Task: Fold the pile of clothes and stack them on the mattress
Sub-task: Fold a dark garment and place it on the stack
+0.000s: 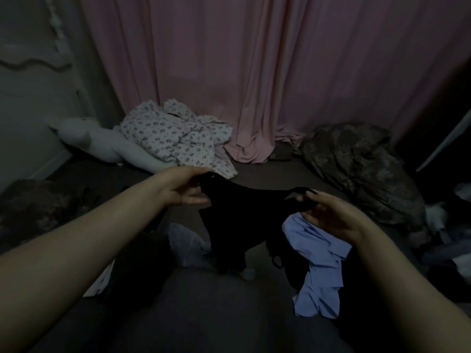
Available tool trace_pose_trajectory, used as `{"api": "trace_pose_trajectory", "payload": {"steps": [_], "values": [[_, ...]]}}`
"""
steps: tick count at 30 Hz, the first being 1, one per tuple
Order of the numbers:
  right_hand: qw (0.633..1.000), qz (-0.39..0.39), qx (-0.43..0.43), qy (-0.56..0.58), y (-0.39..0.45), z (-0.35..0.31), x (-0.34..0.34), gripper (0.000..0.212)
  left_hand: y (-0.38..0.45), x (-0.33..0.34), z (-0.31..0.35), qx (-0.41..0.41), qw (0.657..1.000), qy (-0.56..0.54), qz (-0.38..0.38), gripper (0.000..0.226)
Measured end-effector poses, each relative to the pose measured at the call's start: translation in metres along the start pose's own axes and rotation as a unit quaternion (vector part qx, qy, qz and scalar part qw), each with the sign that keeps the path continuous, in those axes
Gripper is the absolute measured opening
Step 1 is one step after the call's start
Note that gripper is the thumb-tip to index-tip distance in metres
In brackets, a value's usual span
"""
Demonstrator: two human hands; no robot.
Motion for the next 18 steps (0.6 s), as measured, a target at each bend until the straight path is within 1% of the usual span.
{"api": "trace_pose_trajectory", "payload": {"steps": [2,3,6,7,8,9,11,12,16,18], "values": [[1.000,0.000,0.003,0.025,0.003,-0.009,0.002,0.015,0.005,0.001,0.011,0.008,0.997,-0.082,-0.007,0.014],[0.999,-0.001,0.010,0.046,0.004,-0.013,0.002,0.015,0.006,0.002,0.016,0.015,0.996,-0.087,-0.004,0.015],[0.996,0.011,0.045,0.072,0.013,-0.024,0.005,0.022,0.007,0.005,0.029,0.021,1.000,0.005,0.009,0.018],[0.996,0.021,0.051,0.075,0.016,-0.027,0.006,0.022,0.008,0.006,0.032,0.024,1.000,0.014,0.011,0.015],[0.995,0.033,0.051,0.078,0.020,-0.030,0.006,0.022,0.011,0.006,0.034,0.033,0.999,0.002,0.013,0.012],[0.995,0.041,0.049,0.081,0.023,-0.032,0.008,0.022,0.014,0.007,0.036,0.048,0.999,-0.023,0.012,0.018],[0.993,0.045,0.043,0.101,0.030,-0.038,0.014,0.021,0.021,0.006,0.041,0.080,0.995,-0.064,0.020,0.039],[0.991,0.049,0.044,0.115,0.034,-0.040,0.017,0.020,0.025,0.005,0.043,0.086,0.994,-0.068,0.024,0.046],[0.982,0.083,0.057,0.159,0.056,-0.046,0.027,0.017,0.038,-0.003,0.048,0.077,0.995,-0.045,0.044,0.048],[0.981,0.083,0.056,0.167,0.069,-0.048,0.033,0.017,0.046,-0.010,0.051,0.074,0.995,-0.043,0.055,0.048]]}}
Point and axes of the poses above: each hand's wrist, its own y-axis towards the middle knuckle, its own x-axis out of the palm, z = x × y, the point moved 4 cm from there along y, towards the middle knuckle, and after that the axes turned 6 degrees about x, right-handed, at the moved point
